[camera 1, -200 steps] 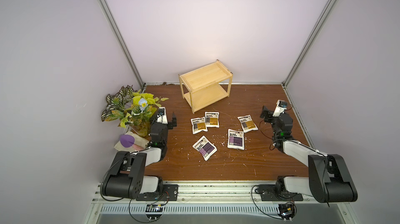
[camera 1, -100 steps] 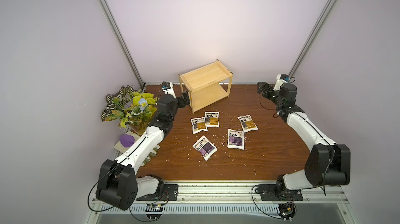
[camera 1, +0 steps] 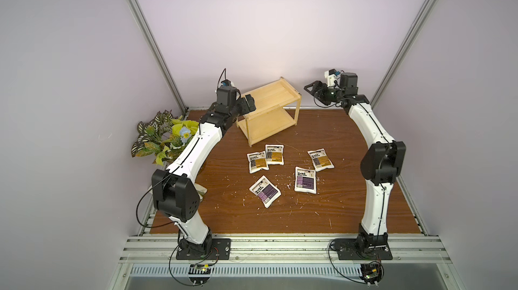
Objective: Place the bagged coffee beans on the shelf by color
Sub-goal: Adjust the shelf at the center of the board.
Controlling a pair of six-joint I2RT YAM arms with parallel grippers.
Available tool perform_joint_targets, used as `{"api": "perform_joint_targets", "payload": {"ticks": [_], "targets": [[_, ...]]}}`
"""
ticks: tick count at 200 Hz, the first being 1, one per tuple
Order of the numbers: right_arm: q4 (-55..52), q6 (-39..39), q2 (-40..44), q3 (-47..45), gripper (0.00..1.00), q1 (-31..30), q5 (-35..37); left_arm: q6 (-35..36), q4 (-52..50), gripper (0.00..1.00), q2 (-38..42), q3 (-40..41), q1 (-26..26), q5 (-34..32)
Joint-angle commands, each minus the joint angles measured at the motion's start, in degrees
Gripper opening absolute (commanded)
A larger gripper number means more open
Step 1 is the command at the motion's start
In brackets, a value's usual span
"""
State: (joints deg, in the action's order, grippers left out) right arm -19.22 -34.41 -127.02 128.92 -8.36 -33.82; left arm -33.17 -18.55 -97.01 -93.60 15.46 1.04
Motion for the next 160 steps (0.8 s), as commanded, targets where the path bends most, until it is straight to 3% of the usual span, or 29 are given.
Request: {"api": "perform_joint_targets", "payload": {"ticks": [1, 30, 71, 116, 160], "targets": [[-10.6, 2.6, -4.7, 12.9, 0.92, -0.7, -3.1, -1.7, -6.6, 1.0, -0.6, -1.3, -2.4, 3.3], [-9.2, -0.7, -12.1, 21.6, 0.91, -0.7, -4.6, -1.6, -5.0, 0.99, -0.5, 0.2, -4.4, 5.3], [-0.4, -5.5, -15.0, 19.3, 0.9, -1.2, -10.6, -0.7, -0.1, 1.0, -2.1, 1.8, -4.8, 10.1], [2.3, -5.3, -14.3, 15.3, 0.91, -2.3, -15.1, -1.8, 7.5, 1.0, -5.0, 2.8, -4.7, 16.0], [1.1, -2.2, -9.4, 8.7, 0.91, -4.4, -15.3, -2.0, 8.6, 1.0, -7.1, 2.5, -4.8, 18.5]]}}
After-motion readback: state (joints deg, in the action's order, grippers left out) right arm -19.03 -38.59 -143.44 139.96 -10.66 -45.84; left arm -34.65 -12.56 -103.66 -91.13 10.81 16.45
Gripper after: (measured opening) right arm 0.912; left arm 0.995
